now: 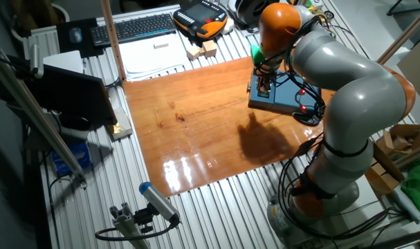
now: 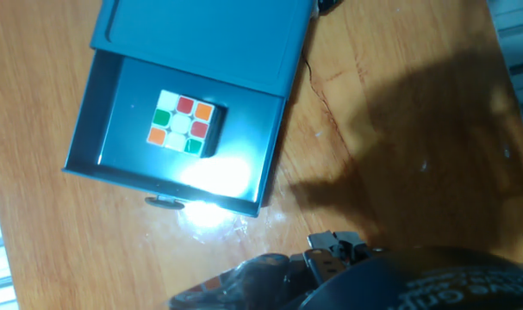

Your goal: Grasp the handle and close the drawer

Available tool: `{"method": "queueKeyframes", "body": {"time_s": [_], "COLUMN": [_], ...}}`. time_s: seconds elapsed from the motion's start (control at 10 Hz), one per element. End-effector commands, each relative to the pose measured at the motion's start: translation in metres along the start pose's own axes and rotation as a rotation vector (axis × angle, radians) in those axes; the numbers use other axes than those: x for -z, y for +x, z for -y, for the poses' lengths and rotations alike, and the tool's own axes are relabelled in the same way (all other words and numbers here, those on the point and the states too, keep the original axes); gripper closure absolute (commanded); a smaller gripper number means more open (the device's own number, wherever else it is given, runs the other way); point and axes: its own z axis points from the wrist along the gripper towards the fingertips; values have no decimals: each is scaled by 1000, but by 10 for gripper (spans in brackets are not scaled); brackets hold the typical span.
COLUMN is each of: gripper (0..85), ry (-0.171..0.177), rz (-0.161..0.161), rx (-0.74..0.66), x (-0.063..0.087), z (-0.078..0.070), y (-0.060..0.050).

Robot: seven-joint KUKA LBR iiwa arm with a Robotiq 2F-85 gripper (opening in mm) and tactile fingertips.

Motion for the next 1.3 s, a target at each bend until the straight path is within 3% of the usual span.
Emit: {"method": "queueKeyframes", "body": {"time_s": [0.0,0.2,0.5,0.9,1.2], "gripper": [830,830,830,830,830], "ry": [1,2,-22,-56,-42], "rz": [3,-2,9,-1,-2], "rx": [2,0,8,22,25], "x": [1,2,2,2,2], "z": [1,1,1,1,1], "y": [0,0,0,0,0]}}
